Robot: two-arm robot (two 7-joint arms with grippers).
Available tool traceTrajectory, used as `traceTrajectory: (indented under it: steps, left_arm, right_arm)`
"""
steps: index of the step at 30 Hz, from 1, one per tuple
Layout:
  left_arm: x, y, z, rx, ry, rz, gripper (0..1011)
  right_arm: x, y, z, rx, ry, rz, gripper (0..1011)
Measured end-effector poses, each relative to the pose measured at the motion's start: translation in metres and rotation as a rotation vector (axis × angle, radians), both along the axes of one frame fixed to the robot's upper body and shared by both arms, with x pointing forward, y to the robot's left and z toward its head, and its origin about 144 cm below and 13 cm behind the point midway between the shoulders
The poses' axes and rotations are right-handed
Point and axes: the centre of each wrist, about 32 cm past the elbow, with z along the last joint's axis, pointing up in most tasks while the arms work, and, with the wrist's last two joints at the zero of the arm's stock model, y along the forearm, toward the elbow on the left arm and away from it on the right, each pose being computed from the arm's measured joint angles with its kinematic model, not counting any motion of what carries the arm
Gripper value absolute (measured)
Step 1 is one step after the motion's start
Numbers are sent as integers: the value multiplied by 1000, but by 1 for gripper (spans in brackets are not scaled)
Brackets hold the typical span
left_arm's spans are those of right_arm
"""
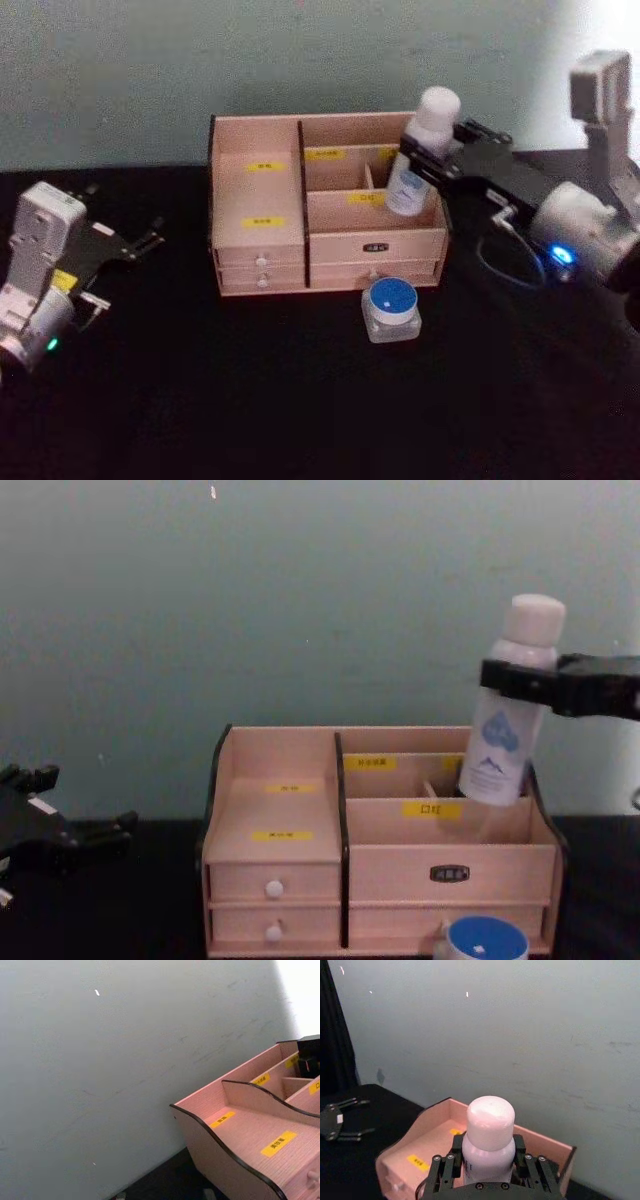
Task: Pick up the facial cleanser and watermelon frost from the table and place them into the tiered storage box.
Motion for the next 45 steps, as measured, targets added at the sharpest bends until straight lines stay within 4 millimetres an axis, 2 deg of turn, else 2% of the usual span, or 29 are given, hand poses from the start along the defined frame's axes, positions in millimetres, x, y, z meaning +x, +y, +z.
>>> traceTrajectory:
  steps: [6, 16, 26, 45]
  left_arm:
    - [0, 0, 0, 0, 0, 0, 1001]
    - [0, 0, 0, 0, 0, 0, 1001]
    - [0, 0, 0, 0, 0, 0, 1001]
    - [0, 0, 0, 0, 0, 0, 1001]
  right_arm:
    - [28, 15, 4, -15, 5, 4, 600]
    - [59, 33, 8, -37, 26, 10, 600]
    - [75, 43, 6, -58, 50, 10, 600]
    - [91, 57, -1, -60, 60, 18, 600]
